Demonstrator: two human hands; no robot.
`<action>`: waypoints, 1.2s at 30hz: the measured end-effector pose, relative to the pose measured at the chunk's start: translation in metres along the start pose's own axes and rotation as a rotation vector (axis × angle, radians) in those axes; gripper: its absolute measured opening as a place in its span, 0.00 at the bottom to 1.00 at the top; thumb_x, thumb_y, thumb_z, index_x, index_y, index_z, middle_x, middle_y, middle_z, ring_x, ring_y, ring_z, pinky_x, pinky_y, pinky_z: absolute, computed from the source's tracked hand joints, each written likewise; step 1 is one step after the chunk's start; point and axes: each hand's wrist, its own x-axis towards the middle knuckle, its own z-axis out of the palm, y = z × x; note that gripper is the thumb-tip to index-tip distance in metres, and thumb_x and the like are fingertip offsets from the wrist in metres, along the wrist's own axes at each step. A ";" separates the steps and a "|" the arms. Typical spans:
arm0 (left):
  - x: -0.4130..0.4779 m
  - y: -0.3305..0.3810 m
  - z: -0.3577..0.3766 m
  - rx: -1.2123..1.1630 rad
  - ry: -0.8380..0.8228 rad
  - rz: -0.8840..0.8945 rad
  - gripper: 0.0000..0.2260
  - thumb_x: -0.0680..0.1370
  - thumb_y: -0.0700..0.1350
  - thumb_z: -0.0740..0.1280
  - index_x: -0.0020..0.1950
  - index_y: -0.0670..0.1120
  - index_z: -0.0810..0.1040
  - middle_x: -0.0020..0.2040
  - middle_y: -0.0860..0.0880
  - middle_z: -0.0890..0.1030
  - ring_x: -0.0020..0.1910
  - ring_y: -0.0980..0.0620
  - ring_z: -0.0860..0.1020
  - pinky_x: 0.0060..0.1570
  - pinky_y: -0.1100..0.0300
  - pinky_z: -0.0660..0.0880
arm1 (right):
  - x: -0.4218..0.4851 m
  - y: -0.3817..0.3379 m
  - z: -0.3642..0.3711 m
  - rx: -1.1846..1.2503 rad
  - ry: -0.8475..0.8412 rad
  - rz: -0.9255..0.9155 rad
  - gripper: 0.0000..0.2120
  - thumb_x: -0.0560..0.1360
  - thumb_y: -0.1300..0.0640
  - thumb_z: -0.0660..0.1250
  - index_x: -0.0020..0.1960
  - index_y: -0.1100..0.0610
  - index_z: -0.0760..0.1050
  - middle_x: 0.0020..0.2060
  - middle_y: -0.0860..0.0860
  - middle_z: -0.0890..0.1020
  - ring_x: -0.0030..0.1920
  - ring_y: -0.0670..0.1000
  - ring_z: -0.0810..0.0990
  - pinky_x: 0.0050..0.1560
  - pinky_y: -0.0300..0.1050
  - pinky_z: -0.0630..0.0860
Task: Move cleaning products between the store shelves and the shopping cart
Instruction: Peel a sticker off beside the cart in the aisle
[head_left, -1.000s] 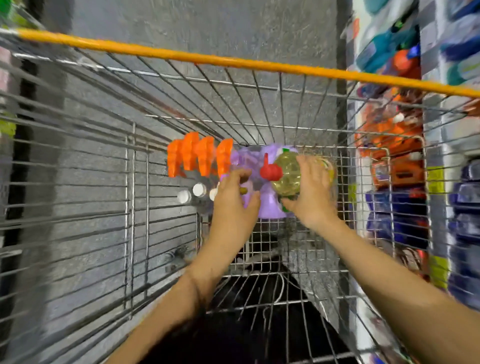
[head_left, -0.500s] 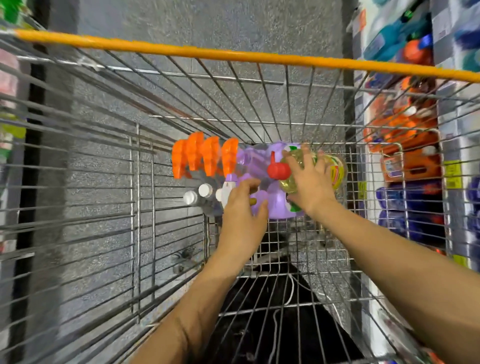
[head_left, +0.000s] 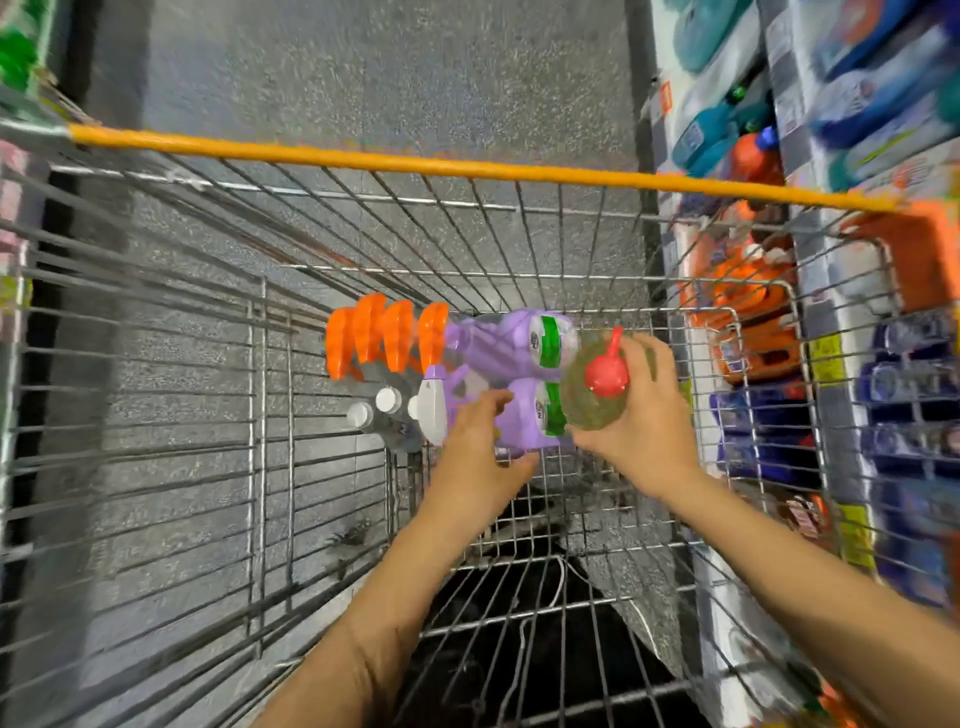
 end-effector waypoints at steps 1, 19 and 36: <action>-0.003 0.004 0.000 0.015 -0.042 0.001 0.29 0.74 0.43 0.73 0.71 0.47 0.65 0.65 0.51 0.69 0.62 0.54 0.70 0.62 0.59 0.69 | -0.006 -0.007 -0.008 0.052 0.028 0.020 0.49 0.55 0.51 0.84 0.70 0.59 0.66 0.66 0.56 0.68 0.60 0.50 0.71 0.62 0.48 0.73; -0.103 0.101 -0.064 -0.292 -0.300 0.291 0.48 0.60 0.44 0.82 0.61 0.82 0.57 0.66 0.65 0.71 0.65 0.65 0.71 0.60 0.69 0.70 | -0.083 -0.129 -0.188 0.749 -0.246 -0.233 0.48 0.48 0.62 0.85 0.62 0.40 0.71 0.52 0.37 0.82 0.53 0.40 0.81 0.50 0.33 0.77; -0.130 0.146 -0.062 -1.073 -0.406 0.240 0.33 0.62 0.66 0.75 0.61 0.49 0.82 0.60 0.45 0.81 0.60 0.47 0.79 0.56 0.53 0.77 | -0.106 -0.133 -0.157 1.103 -0.600 0.047 0.43 0.67 0.27 0.65 0.77 0.41 0.56 0.71 0.48 0.72 0.70 0.51 0.72 0.70 0.60 0.68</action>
